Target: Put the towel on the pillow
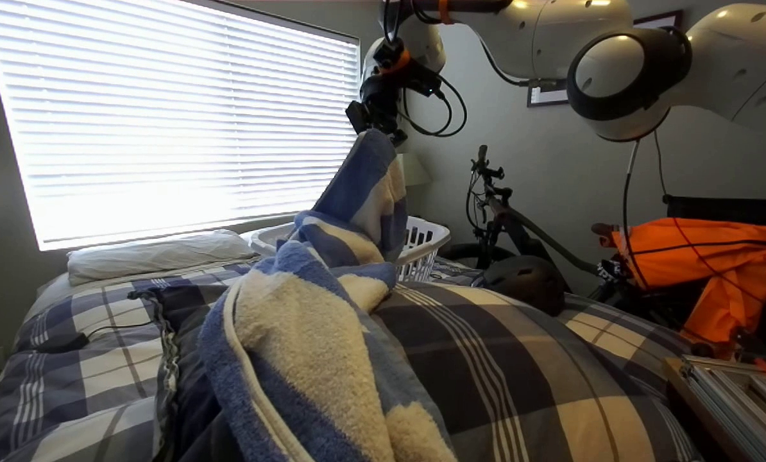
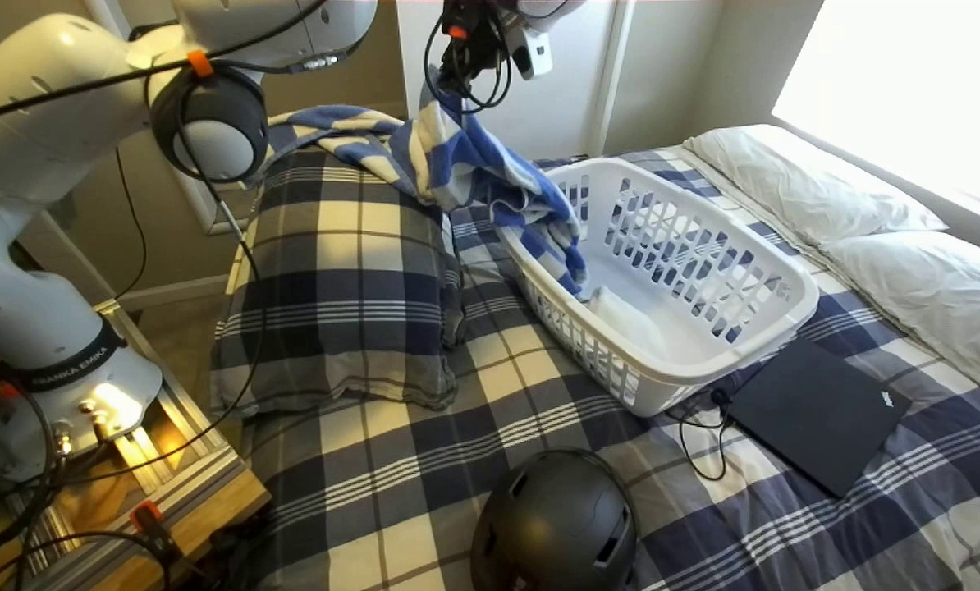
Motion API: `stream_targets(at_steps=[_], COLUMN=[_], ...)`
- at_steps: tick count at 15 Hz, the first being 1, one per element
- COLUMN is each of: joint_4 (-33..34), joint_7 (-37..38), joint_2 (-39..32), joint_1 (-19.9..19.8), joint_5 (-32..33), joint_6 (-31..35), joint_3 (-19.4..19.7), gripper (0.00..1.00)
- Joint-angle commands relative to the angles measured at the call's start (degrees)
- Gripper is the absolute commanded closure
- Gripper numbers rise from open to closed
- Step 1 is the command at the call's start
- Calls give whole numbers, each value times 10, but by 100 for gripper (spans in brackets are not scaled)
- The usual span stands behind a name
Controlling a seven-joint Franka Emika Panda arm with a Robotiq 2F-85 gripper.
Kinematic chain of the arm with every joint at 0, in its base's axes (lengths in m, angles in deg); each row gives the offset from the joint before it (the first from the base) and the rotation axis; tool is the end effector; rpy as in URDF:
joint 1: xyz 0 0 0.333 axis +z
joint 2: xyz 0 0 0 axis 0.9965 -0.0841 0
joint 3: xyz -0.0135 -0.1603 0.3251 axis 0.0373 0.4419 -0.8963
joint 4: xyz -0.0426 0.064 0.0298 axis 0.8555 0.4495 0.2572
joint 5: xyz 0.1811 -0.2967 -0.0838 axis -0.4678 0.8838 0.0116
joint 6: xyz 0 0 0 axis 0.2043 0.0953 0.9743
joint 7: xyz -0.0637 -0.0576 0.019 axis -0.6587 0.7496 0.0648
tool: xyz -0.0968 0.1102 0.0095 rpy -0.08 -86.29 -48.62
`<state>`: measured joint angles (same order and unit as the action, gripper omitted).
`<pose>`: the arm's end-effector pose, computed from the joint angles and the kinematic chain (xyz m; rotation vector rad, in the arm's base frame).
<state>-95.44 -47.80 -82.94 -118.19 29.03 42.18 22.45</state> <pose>0.6516 -0.2375 0.4664 -2.2224 0.8135 0.5789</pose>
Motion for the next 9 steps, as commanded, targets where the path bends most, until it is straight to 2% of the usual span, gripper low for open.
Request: stream_targets(at_steps=[1,4,6,9], joint_4=[32,26,10,-8], joint_7=[5,15,35,92], joint_2=[-18,-17,-17,-12], joint_1=[7,13,27,66], joint_5=[-15,-24,-61,-123], joint_6=[-14,-22,-46,-75], joint_3=[16,10,-14,-29], gripper=[95,99,99,99])
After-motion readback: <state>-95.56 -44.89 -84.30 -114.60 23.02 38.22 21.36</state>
